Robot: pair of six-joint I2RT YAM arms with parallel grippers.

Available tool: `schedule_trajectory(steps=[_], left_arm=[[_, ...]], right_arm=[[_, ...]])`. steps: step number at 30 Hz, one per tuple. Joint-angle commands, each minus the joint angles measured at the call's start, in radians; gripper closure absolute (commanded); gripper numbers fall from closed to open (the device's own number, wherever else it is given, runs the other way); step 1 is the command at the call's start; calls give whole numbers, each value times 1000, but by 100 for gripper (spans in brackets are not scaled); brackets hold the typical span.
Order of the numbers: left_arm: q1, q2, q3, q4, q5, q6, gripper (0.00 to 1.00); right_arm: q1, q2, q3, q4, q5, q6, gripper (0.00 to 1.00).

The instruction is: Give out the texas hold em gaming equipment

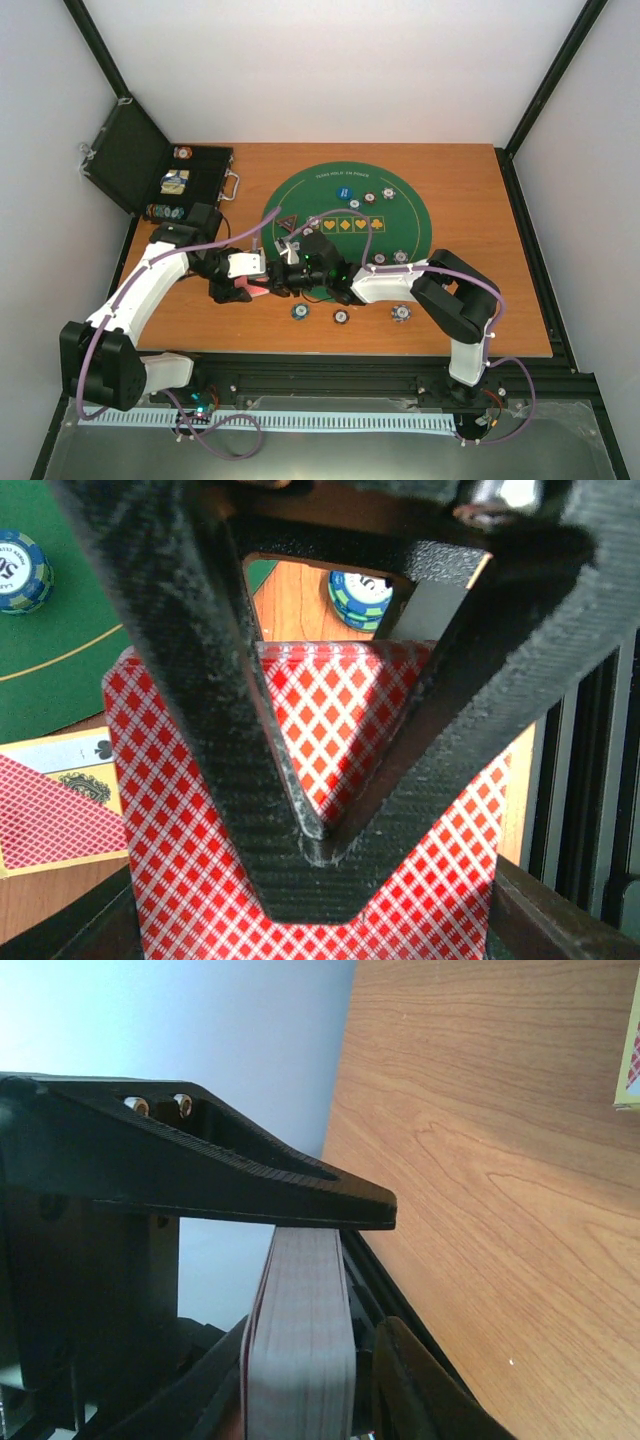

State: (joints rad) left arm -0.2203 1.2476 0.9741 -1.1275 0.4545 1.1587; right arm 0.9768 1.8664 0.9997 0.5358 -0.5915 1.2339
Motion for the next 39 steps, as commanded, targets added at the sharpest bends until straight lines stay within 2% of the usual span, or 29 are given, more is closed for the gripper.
schedule_trajectory(steps=[1,10,17,24,29,39], left_arm=[[-4,-26,34,-21,14,6,99],[-4,-21,34,-27,3,15,99],[-4,-28,35,-30,-11,19,99],[-3,-49,38,-34,-12,26,99],[-4,-57,41,-38,-12,26,99],[-4,-59,38,-41,-19,28,99]], right_arm=[[8,-4,20,-3,-11,-10,66],[8,-6,4,61,-56,12,48],[3,4,33,-69,-78,-46,48],[-23,-13,21,-126,-95,-74,49],[-34,-39,40,-234,-84,-135,50],[-57,-78,34,-340,-65,-191,54]])
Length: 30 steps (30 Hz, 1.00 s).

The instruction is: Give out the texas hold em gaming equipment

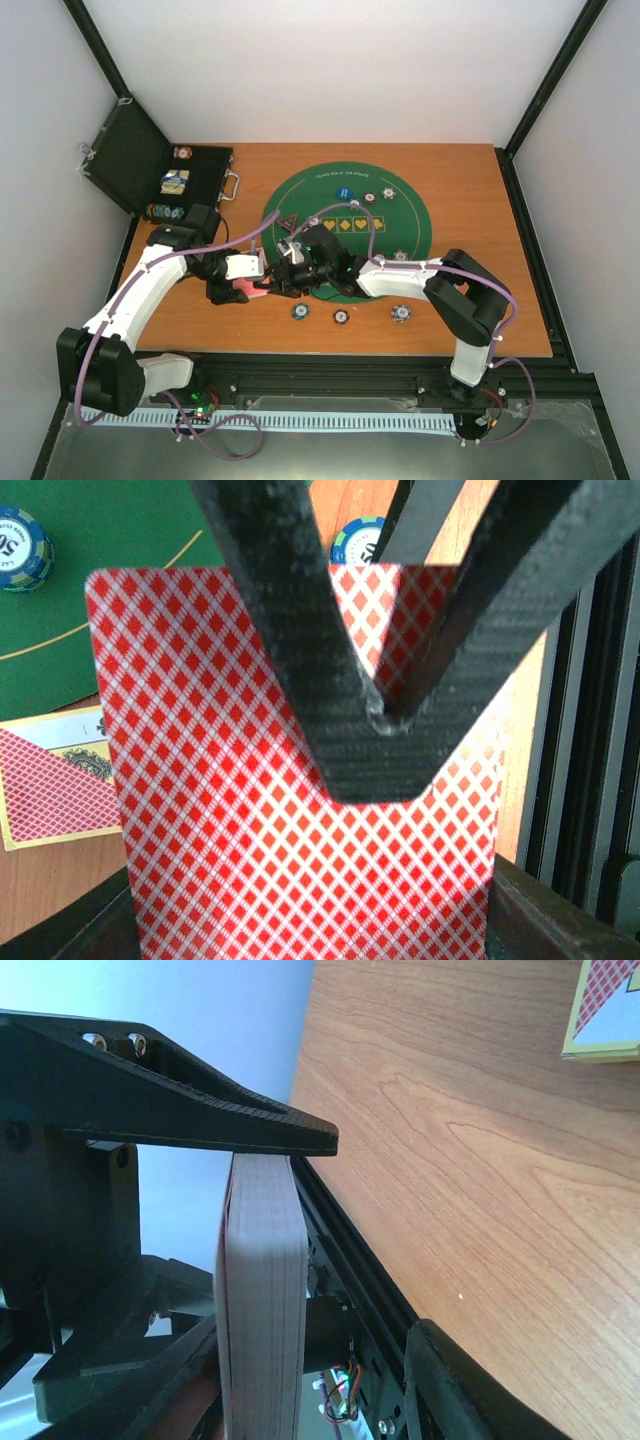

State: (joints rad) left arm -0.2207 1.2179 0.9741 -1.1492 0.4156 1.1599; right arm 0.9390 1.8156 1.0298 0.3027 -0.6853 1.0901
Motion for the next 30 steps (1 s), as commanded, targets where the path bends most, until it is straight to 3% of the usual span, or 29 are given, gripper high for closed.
schedule_trajectory(steps=[1,8,16,30], left_arm=[[-3,-30,37,-19,19,27,99],[-3,-29,25,-3,10,25,99],[-3,-23,8,14,-8,23,99],[-3,-9,-4,34,-29,12,99]], right_arm=[[-22,-30,3,-112,28,-48,54],[-25,-63,19,-135,38,-54,63],[-25,-89,31,-153,38,-55,80],[-30,-128,68,-257,58,-98,96]])
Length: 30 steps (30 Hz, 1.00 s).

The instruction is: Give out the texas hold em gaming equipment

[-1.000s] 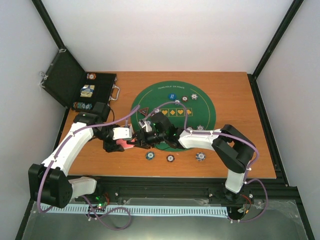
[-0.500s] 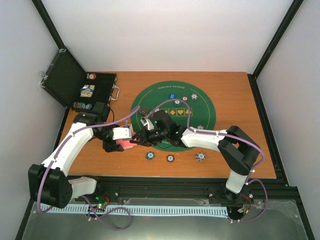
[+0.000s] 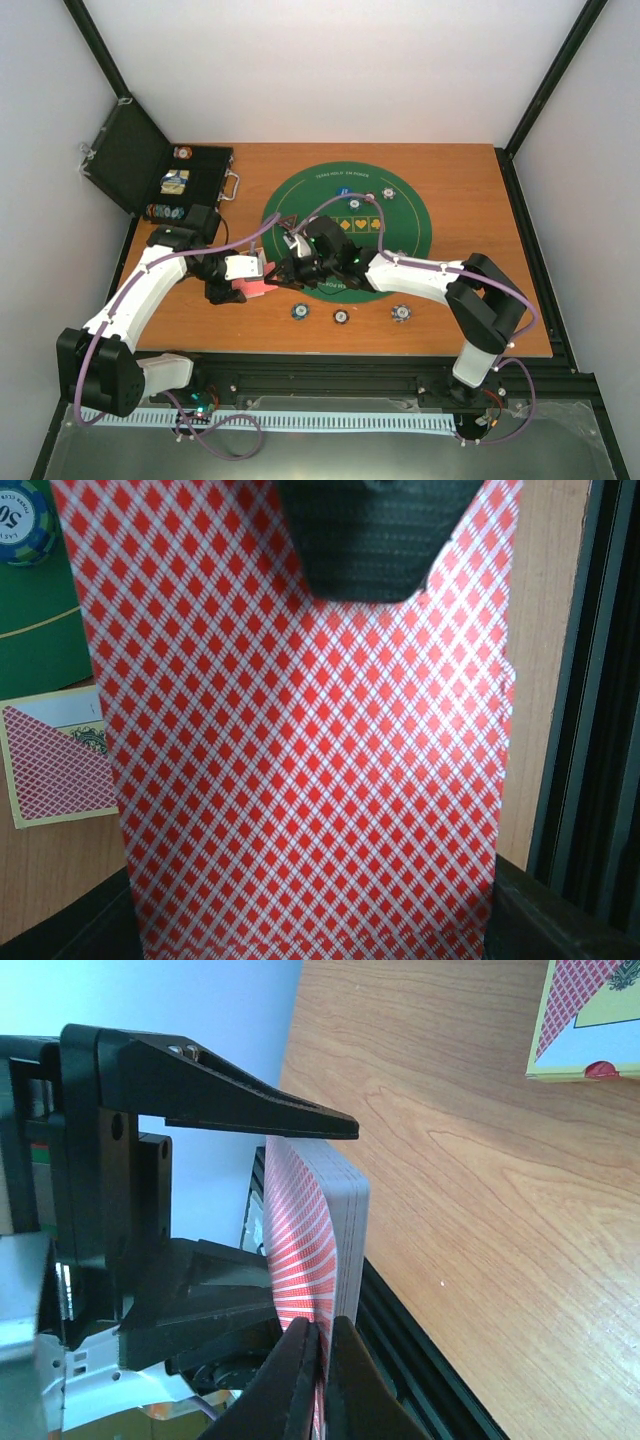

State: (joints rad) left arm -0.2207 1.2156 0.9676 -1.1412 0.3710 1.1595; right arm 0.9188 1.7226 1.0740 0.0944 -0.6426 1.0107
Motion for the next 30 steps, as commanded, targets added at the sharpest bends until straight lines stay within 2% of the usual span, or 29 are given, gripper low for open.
schedule_trajectory(steps=[1,11,17,24,30], left_arm=[[-3,-6,1,27,11,11,99],[-3,-11,10,-6,-21,9,99],[-3,-21,33,-36,-21,2,99],[-3,-21,51,-45,-30,-19,99],[-3,-31,53,-54,-22,-39,99]], right_arm=[[-12,-37,27,-56,16,-22,97],[-139,-52,16,-83,-61,-75,97],[-246,47,125,-181,-115,-170,97],[-344,332,445,-355,-138,-303,97],[-368,618,825,-542,-115,-374,97]])
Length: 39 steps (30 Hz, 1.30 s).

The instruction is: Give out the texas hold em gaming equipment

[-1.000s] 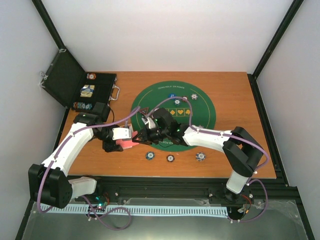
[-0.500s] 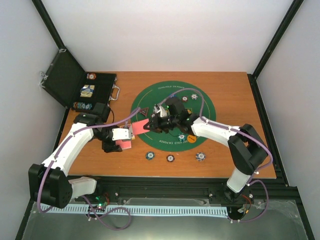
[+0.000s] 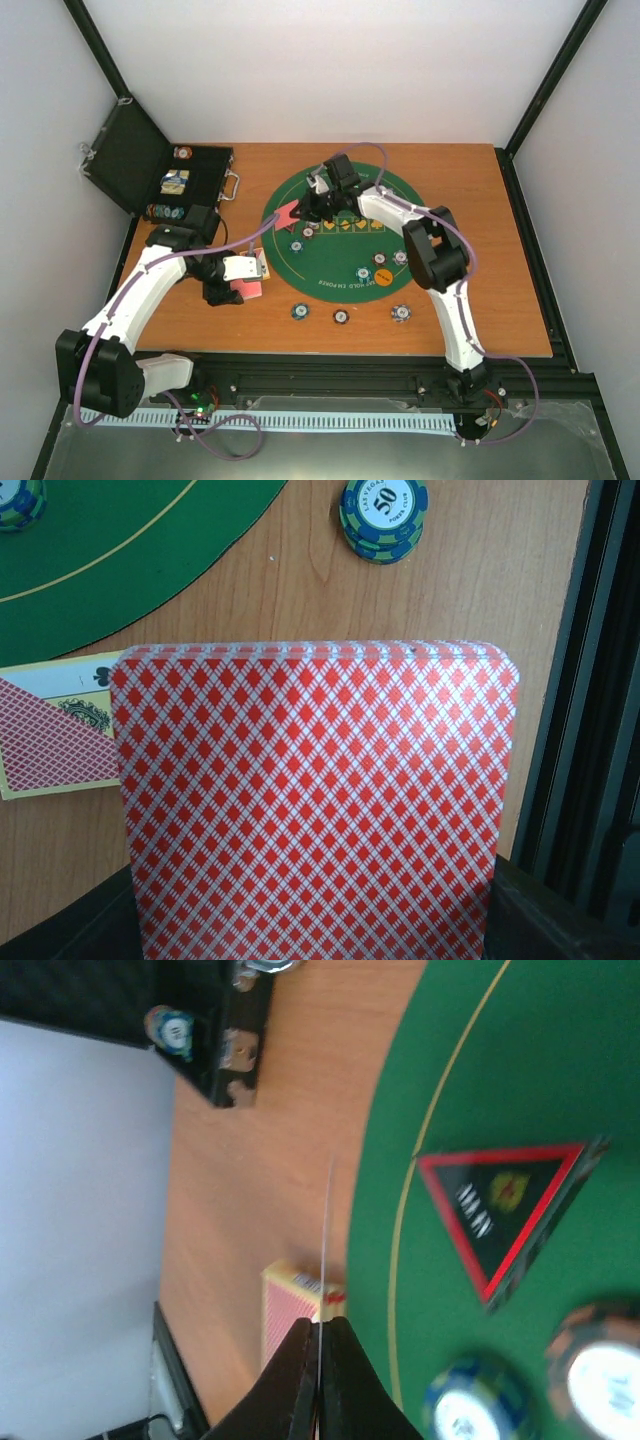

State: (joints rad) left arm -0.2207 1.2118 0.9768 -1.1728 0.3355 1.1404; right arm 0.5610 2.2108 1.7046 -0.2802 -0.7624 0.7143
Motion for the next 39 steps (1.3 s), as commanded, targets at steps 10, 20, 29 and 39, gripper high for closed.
schedule_trajectory(steps=[10,20,29,39], left_arm=[[-3,-44,51,-38,15,-20,99],[-3,-60,37,-42,11,-25,99],[-3,-68,45,-40,18,-35,99],[-3,-63,42,-39,25,-42,99]], right_arm=[[-22,334,520,-385,65,-141,95],[-52,207,437,-437,128,-191,63],[-44,-132,39,-214,94,-113,59],[194,-555,-695,429,74,227,29]])
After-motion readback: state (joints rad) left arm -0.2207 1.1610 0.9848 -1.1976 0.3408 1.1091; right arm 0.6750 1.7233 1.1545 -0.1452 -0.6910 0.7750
